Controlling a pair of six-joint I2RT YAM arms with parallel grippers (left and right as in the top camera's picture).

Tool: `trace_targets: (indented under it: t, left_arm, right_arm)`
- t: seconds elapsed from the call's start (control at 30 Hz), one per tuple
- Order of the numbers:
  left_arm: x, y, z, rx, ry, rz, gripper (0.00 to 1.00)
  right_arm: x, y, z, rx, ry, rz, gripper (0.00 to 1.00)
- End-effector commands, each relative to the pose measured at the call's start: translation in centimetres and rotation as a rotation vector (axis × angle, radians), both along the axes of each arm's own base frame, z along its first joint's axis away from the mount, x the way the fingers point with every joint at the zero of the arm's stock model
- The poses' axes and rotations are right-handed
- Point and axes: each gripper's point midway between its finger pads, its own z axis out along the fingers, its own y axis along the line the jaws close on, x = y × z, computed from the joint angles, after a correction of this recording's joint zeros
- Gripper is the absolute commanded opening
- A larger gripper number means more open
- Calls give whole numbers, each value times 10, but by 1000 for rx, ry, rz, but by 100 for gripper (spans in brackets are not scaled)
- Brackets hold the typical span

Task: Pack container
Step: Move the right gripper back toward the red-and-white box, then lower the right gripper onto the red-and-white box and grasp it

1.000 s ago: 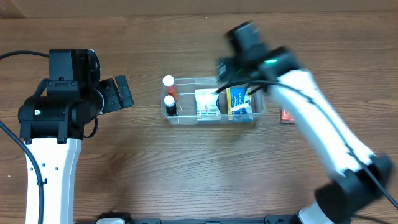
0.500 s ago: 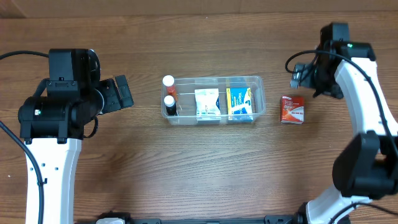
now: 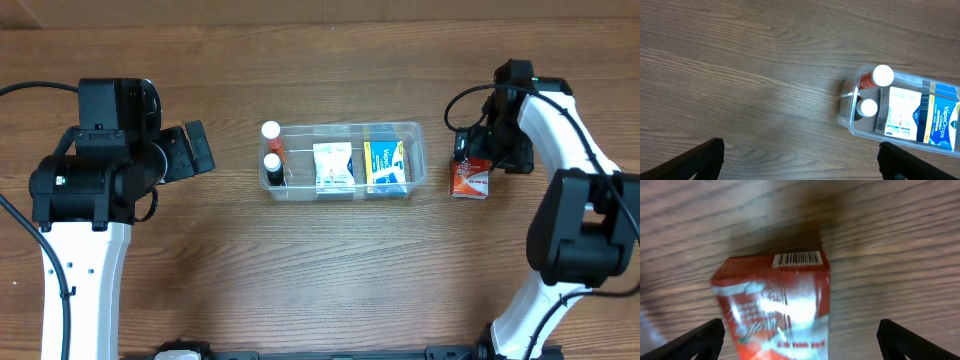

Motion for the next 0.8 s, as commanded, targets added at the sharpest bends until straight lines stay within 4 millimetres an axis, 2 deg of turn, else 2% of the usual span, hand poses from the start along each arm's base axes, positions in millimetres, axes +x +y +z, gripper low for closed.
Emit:
trace_targets:
  t: [0.0, 0.5, 0.77]
  left_arm:
    - [0, 3, -4, 19, 12, -6, 100]
    - [1, 3, -3, 19, 6, -6, 100]
    - [1, 3, -3, 19, 5, -6, 100]
  right_arm:
    - [-4, 6, -20, 29, 51, 17, 100]
    - [-2, 8, -25, 40, 49, 20, 100]
    - [3, 7, -11, 36, 9, 21, 100]
